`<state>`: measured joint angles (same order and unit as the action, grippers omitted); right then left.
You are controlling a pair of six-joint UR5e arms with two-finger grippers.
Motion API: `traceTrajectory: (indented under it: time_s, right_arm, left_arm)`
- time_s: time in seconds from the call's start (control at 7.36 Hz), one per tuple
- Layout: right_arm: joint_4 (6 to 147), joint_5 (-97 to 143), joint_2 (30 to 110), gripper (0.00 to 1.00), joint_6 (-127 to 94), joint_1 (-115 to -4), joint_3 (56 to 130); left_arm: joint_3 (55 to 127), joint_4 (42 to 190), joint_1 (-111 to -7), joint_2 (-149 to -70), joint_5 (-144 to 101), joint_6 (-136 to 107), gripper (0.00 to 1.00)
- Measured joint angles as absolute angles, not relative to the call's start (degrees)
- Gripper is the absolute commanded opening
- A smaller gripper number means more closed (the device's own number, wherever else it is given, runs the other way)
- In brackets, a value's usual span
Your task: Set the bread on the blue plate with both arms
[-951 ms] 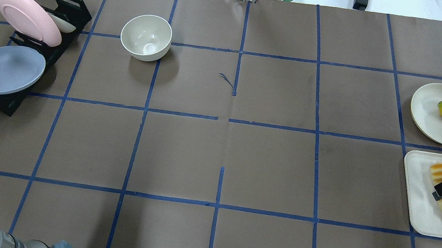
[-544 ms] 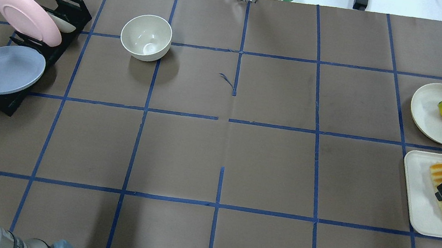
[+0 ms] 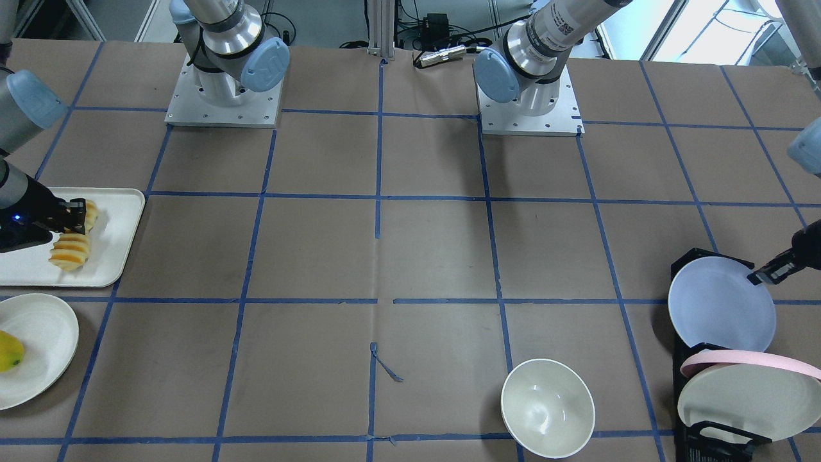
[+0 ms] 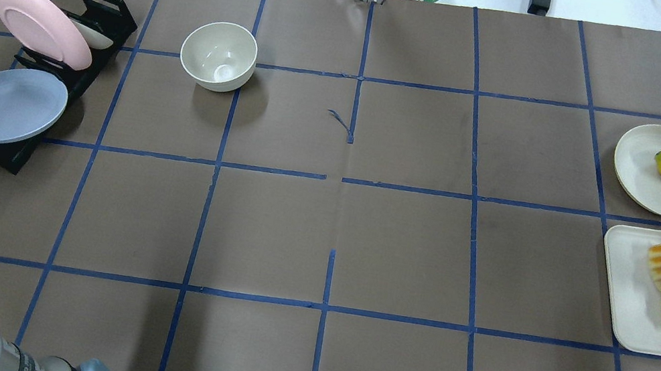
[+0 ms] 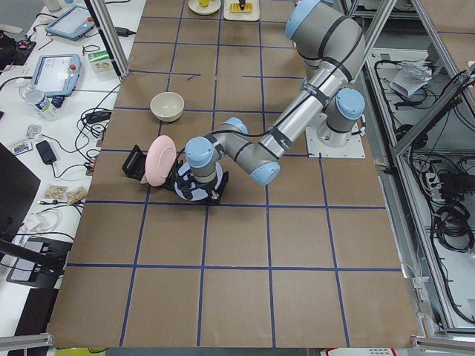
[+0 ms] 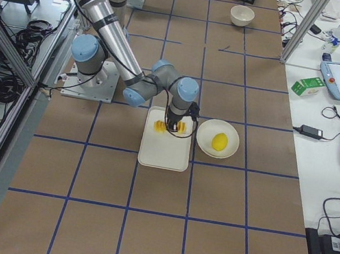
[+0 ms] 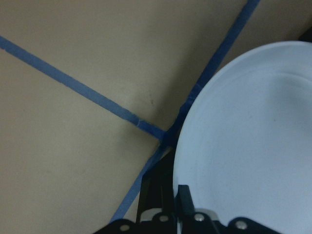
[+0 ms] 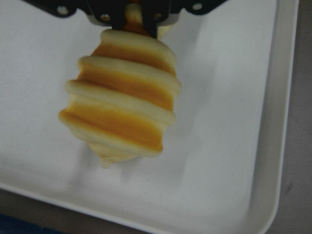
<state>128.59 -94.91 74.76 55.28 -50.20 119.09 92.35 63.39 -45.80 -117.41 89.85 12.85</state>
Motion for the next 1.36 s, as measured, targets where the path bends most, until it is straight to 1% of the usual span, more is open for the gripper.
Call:
traceTrajectory:
  time_s: [0.68,1.09,1.36]
  right_arm:
    - [126.32,-94.32,77.60,0.00,54.00,-50.69,118.30]
    - [125.86,-94.15,77.96,0.00,53.37,-50.78,118.19]
    - [125.64,-94.19,78.13,0.00,53.04,-50.89,117.62]
  left_arm:
    - [92.27,66.77,-45.70,-113.48,90.33,13.32,0.00]
    - [91.70,80.04,-46.61,-105.37,90.05,13.31,0.00]
    - [92.19,89.51,-51.71,-98.65,87.38,11.87,0.00]
